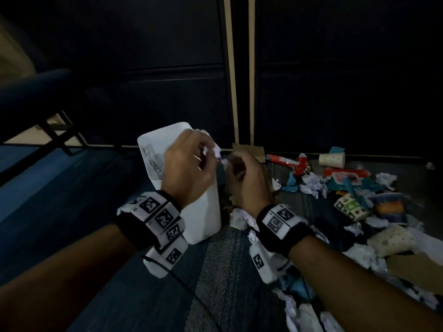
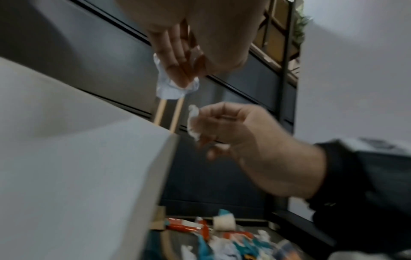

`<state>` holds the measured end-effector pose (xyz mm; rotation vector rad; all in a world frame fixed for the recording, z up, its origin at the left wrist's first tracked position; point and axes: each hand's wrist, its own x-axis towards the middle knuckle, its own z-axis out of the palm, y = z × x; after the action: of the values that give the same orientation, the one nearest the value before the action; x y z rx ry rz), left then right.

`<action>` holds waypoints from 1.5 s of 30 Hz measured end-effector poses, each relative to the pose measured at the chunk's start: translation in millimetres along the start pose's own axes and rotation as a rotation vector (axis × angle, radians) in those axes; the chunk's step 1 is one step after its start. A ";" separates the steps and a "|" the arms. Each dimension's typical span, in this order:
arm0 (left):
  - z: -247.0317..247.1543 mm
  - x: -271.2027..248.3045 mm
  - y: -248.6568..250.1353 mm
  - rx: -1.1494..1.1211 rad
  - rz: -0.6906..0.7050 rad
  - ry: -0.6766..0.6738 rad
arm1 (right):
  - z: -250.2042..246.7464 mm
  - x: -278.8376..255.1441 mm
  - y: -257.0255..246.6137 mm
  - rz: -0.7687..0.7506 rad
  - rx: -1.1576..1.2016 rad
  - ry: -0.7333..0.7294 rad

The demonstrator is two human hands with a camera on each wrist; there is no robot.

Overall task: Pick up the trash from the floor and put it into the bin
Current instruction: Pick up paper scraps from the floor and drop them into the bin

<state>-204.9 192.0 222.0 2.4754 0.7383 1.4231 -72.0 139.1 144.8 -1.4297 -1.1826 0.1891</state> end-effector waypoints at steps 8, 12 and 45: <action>-24.5 0.3 -63.8 0.317 -0.205 -0.051 | 36.6 41.9 -36.8 -0.110 -0.117 -0.105; -21.2 -14.3 -82.4 0.351 -0.224 -0.127 | 41.1 48.8 -36.7 -0.111 -0.176 -0.102; 176.0 -144.5 -88.0 0.327 -0.323 -1.187 | 2.3 -63.5 174.8 0.367 -0.783 -0.517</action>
<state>-143.6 207.9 -13.8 2.6144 0.9896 -0.3700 -10.7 134.6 -30.8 -2.3902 -1.4827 0.3948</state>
